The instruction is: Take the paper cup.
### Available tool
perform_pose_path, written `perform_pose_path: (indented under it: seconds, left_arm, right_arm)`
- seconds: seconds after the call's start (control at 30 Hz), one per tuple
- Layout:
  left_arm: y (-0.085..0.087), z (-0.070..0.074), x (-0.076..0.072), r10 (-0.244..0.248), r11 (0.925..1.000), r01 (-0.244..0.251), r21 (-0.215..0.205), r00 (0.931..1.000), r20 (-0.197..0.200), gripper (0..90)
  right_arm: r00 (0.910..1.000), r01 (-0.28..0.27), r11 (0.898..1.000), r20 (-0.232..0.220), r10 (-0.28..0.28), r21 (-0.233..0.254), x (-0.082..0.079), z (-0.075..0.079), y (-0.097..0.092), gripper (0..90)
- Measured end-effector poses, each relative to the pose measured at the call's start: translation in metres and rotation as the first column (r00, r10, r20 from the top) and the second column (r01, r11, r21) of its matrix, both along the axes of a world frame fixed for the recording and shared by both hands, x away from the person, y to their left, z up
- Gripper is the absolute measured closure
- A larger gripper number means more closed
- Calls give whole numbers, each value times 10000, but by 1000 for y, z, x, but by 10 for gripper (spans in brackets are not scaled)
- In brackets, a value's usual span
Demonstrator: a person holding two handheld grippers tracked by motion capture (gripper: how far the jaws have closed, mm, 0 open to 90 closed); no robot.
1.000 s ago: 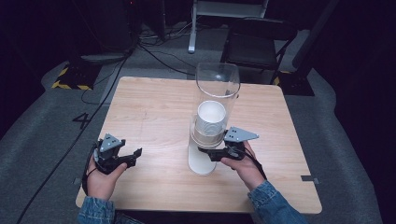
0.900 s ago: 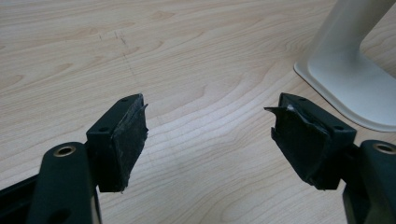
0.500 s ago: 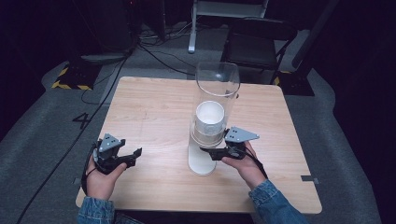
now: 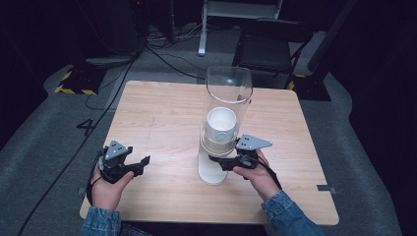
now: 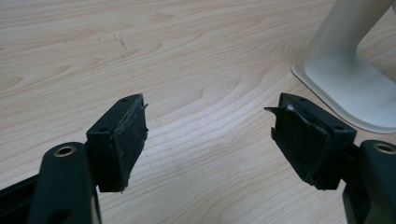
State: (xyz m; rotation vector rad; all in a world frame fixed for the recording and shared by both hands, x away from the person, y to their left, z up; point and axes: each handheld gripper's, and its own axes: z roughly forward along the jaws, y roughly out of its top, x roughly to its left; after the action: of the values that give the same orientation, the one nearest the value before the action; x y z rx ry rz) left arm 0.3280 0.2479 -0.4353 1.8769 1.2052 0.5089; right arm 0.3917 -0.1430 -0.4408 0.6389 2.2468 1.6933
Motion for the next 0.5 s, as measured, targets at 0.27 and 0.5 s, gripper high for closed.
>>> perform_pose_path:
  seconds: [0.27,0.5]
  left_arm:
    - [1,1,0,26,10000,-26,-66,10000,-9,264]
    - [1,0,2,46,9999,-46,-101,10000,3,264]
  right_arm:
    - [9965,-231,9996,-809,215,-185,3,-17,3,311]
    - [9977,-195,9994,-656,176,-295,2,-22,2,310]
